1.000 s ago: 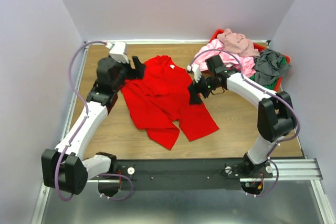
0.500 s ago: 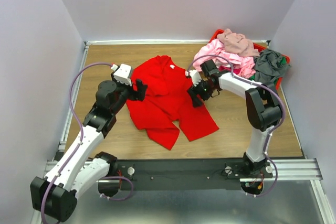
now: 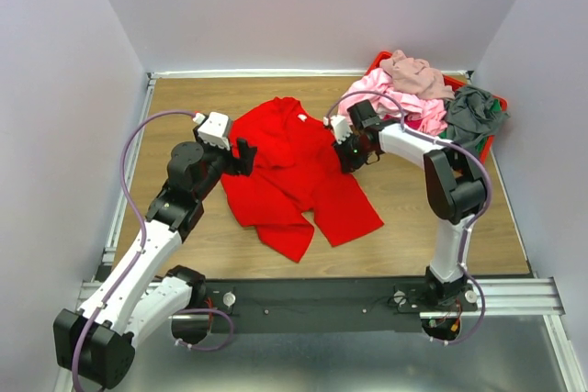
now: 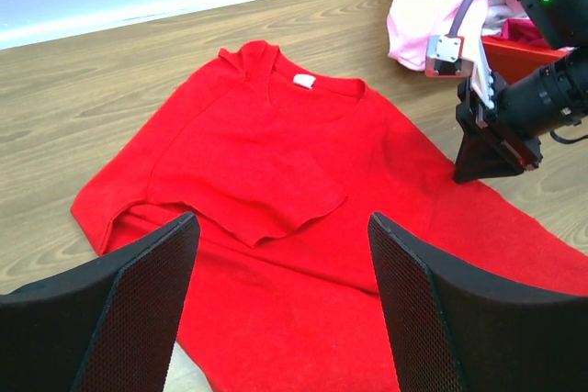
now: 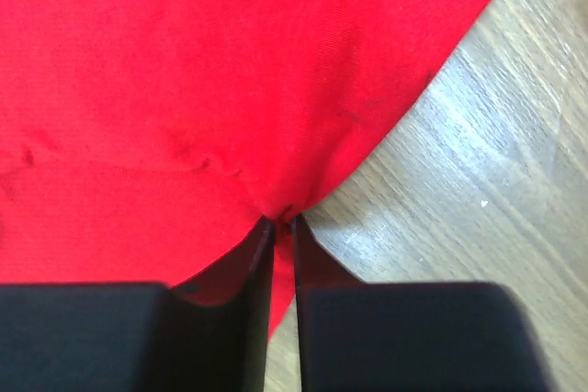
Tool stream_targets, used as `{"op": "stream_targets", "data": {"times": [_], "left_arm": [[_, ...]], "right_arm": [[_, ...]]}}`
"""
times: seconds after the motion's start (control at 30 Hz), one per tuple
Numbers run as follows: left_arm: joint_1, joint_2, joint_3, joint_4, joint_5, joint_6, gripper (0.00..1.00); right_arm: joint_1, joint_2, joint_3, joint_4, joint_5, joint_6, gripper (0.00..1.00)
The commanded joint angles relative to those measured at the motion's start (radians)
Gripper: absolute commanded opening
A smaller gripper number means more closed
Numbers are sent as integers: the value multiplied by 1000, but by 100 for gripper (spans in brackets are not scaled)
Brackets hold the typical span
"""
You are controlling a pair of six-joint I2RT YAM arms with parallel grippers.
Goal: Fold and stack the t-shirts
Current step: Flatten the tshirt out
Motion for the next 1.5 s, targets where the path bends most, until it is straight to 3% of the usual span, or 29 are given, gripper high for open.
{"op": "stream_targets", "data": {"times": [0.0, 0.1, 0.4, 0.47, 0.5, 0.53, 0.57, 0.67, 0.7, 0.83, 1.03, 1.2, 1.33, 1.47], "left_arm": [[-2, 0, -3, 30, 16, 9, 82], [-2, -1, -14, 48, 70, 10, 82], [-48, 135, 8, 99, 326, 19, 74], [-85, 189, 29, 102, 354, 29, 70], [-106, 207, 40, 96, 362, 35, 69], [-152, 244, 49, 94, 360, 47, 69], [-181, 263, 70, 96, 356, 58, 67], [-276, 338, 121, 86, 308, 99, 67], [-296, 358, 133, 86, 279, 108, 67], [-372, 485, 202, 74, 186, 166, 67], [-444, 641, 287, 65, 44, 246, 63], [-485, 724, 347, 45, -49, 282, 62], [-519, 819, 396, 5, -130, 308, 59], [-539, 893, 423, -36, -204, 315, 54]], "right_arm": [[1, -17, -65, -21, 36, -14, 12], [1, -106, -146, -33, 96, -54, 1], [0, -442, -503, -218, 203, -292, 1], [0, -522, -537, -223, 199, -293, 14], [-2, -542, -548, -228, 196, -287, 26], [0, -559, -546, -229, 187, -283, 55], [0, -592, -539, -231, 182, -277, 67], [-6, -628, -470, -229, 154, -255, 96], [-9, -628, -447, -229, 139, -255, 99], [-57, -565, -304, -228, -67, -235, 100], [-241, -421, -140, -229, -345, -201, 100], [-388, -437, -160, -212, -465, -185, 100], [-465, -514, -273, -119, -505, -139, 100], [-479, -539, -328, -102, -502, -140, 100]]}}
